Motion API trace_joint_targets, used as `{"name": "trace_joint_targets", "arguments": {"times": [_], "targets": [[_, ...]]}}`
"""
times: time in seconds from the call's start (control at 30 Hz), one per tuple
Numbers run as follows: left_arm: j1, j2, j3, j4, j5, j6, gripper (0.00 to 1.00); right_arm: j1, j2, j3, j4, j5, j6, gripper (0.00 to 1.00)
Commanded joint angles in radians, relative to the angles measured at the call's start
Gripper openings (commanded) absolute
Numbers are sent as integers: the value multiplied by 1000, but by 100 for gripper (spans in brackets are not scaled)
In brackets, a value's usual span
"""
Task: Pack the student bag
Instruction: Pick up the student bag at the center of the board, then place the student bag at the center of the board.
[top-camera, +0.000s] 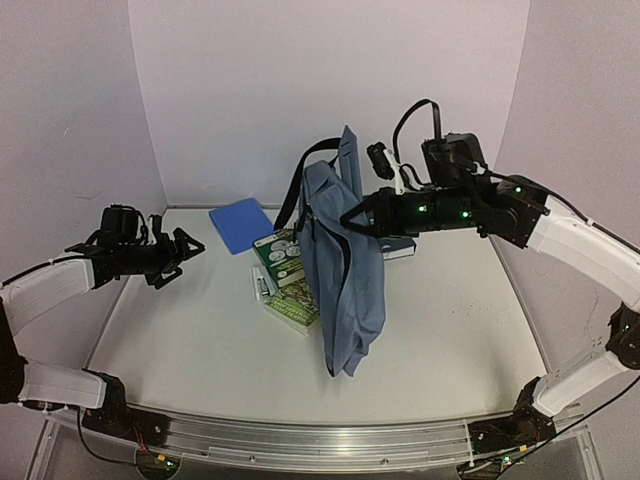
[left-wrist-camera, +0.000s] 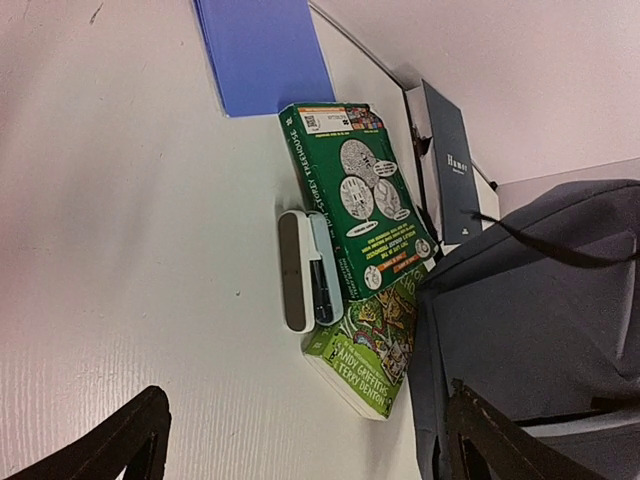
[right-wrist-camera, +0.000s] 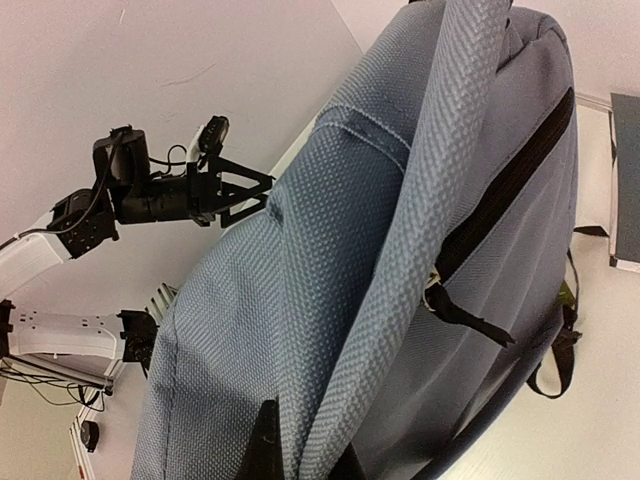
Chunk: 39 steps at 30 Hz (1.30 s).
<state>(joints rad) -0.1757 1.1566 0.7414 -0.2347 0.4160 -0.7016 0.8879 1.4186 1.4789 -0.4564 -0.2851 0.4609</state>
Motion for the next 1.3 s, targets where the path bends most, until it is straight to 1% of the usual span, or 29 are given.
{"name": "trace_joint_targets", "arguments": {"times": [0.0, 0.17, 0.3, 0.47, 0.6, 0.67, 0.73, 0.87, 0.93, 1.07, 1.13, 1.27], "targets": [[5, -33, 37, 1, 5, 43, 95, -1, -6, 108, 63, -46, -32, 0], [7, -21, 63, -8, 3, 39, 95, -2, 63, 300, 69, -153, -45, 0], [8, -20, 88, -13, 1, 39, 95, 7, 131, 444, 115, -307, -12, 0], [10, -20, 114, -30, -9, 42, 95, 55, 181, 546, 159, -437, 22, 0], [13, -23, 112, -31, -20, 35, 95, 58, 152, 457, 238, -471, 62, 0], [12, -28, 106, -33, -29, 28, 95, 51, 138, 357, 295, -461, 106, 0], [14, -39, 97, -32, -40, 23, 95, 36, 139, 248, 357, -468, 188, 0], [14, -49, 86, -44, -53, 21, 95, -7, 130, -11, 513, -468, 316, 0], [14, -49, 86, -53, -53, 24, 95, -34, 114, -101, 531, -439, 331, 0], [14, -49, 84, -61, -45, 42, 95, -104, 88, -242, 528, -354, 312, 1], [14, -49, 82, -60, -36, 57, 95, -141, 93, -305, 524, -328, 301, 5], [14, -55, 77, -60, -18, 92, 95, -199, 115, -366, 455, -217, 227, 21]]}}
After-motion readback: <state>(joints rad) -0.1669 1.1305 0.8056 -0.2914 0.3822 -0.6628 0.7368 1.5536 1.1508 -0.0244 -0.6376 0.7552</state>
